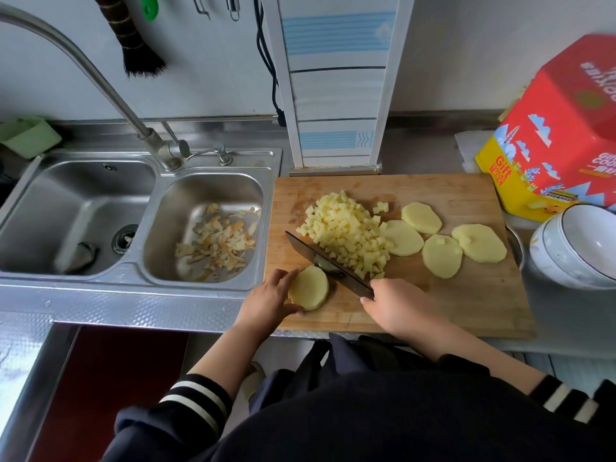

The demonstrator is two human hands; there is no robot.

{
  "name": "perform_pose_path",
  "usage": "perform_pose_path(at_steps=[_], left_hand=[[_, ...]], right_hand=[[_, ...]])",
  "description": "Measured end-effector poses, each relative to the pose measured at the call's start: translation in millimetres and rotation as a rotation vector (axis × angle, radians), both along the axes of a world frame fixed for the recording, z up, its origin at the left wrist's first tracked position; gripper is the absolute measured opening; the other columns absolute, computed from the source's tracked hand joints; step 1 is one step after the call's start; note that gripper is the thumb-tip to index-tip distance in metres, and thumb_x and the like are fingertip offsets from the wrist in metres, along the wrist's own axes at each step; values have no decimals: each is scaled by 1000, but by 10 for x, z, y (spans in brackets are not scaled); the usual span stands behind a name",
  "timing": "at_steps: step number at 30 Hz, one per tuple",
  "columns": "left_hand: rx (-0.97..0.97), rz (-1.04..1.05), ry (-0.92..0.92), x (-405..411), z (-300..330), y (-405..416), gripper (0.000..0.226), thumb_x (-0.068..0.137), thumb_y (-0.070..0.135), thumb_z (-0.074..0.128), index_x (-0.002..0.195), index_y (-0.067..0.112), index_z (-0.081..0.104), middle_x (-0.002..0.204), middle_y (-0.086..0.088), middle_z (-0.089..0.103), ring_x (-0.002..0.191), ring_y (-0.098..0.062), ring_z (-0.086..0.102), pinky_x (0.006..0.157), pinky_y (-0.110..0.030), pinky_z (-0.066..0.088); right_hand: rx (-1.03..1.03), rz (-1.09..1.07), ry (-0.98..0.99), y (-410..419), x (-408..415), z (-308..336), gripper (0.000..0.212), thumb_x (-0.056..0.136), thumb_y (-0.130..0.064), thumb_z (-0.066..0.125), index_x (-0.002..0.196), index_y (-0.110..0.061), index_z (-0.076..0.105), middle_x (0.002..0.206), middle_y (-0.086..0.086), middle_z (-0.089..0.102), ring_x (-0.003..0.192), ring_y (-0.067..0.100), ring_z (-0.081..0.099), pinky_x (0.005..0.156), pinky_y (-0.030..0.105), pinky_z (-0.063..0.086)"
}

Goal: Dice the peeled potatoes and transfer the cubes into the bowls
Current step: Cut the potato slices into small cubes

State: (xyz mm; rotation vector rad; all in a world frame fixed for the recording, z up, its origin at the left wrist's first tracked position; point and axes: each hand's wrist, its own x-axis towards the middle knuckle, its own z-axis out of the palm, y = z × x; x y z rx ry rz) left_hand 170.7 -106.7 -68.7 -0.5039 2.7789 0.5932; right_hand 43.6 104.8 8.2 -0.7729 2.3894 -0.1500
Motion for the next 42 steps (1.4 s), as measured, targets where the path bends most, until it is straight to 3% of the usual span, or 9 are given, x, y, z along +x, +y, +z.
perform_pose_path(at_steps=[10,14,16,19,23,27,31,36,42], left_hand=[[-1,-29,80,13,-42,-24,80,81,45,72,148,18,38,137,-4,47,120,-25,52,91,-37,46],[-113,-102,69,40,-5,-25,91,75,66,64,148,18,38,138,-5,47,127,-25,45,102,-39,43],[-204,-126,245,35,-11,83,81,81,75,47,137,17,52,129,-5,55,116,-25,54,92,-41,50],[-263,-146,507,-79,-51,349,39,93,45,48,104,15,69,104,-4,63,90,-26,62,68,-35,53],[-281,-54,511,-184,-148,460,26,89,31,49,85,13,67,89,-4,63,78,-26,58,59,-32,47],[-214,-14,529,-154,-262,420,25,89,28,50,84,10,66,89,-6,63,76,-27,57,58,-34,48],[-185,-6,539,-161,-313,410,26,90,30,50,85,9,65,91,-7,62,77,-27,54,61,-34,47],[-186,3,469,-182,-339,382,30,90,34,47,96,11,66,94,-6,61,80,-28,54,64,-36,50],[-202,-8,411,-201,-298,374,38,89,38,43,104,14,67,98,-7,62,81,-29,56,65,-37,51]], right_hand=[[18,37,17,-28,-8,31,20,101,-32,45,87,-18,49,77,-3,56,76,20,61,65,33,48],[55,41,15,-36,3,26,20,102,-30,41,98,-15,54,82,-3,54,80,20,59,68,33,48],[54,50,9,-34,20,14,21,103,-29,40,98,-15,54,85,-1,58,83,22,61,70,34,49],[68,62,17,-38,24,18,21,102,-28,39,97,-15,55,86,0,58,85,23,62,69,33,47],[84,52,4,-44,21,22,24,103,-29,38,103,-13,57,95,3,63,89,25,62,71,34,48],[59,34,4,-18,36,21,28,103,-31,36,107,-14,57,97,2,65,88,24,63,73,35,50],[33,102,71,-19,97,111,22,103,-28,35,94,-17,52,90,2,64,84,26,63,64,34,43],[60,180,96,-99,133,103,14,98,-16,40,84,-19,42,64,-5,40,65,23,47,50,32,27],[76,173,91,-118,117,114,14,98,-14,40,86,-19,43,88,3,62,77,27,57,58,31,33]])
